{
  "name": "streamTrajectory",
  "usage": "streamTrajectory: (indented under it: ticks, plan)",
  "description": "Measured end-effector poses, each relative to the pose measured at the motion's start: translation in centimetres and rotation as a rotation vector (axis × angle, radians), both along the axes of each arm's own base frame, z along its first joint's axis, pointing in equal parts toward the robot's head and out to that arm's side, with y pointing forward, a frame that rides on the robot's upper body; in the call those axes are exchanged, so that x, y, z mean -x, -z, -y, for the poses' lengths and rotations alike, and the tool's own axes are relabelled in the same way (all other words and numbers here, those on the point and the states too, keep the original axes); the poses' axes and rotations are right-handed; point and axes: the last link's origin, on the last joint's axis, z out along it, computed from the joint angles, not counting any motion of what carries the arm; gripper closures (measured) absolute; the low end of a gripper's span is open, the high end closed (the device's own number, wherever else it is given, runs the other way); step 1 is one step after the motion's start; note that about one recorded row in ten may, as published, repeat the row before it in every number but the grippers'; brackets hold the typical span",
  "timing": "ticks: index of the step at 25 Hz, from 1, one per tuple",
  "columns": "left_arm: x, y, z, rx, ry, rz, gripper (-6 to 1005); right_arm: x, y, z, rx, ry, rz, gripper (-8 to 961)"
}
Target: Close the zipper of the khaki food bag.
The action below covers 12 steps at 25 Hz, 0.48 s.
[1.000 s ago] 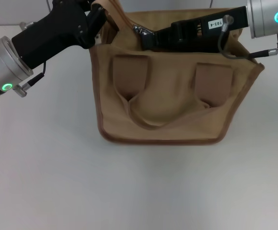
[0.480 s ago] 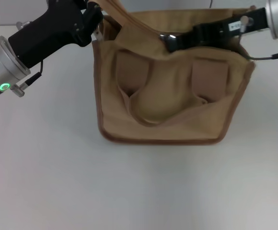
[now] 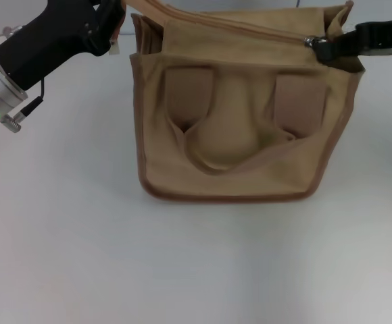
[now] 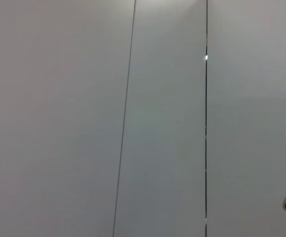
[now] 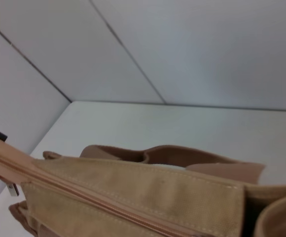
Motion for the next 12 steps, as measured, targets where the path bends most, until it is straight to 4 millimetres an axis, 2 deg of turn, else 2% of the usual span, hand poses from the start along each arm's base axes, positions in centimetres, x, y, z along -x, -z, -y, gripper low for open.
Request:
streamTrajectory:
  ticks: [5, 12]
  plan:
    - [0.0, -0.2, -0.1, -0.008, 0.001, -0.006, 931, -0.3, -0.7, 0.3, -0.014, -0.001, -0.024, 885]
    - [0.0, -0.2, -0.3, -0.010, -0.005, -0.010, 929, -0.2, -2.1, 1.6, -0.053, -0.139, -0.163, 835]
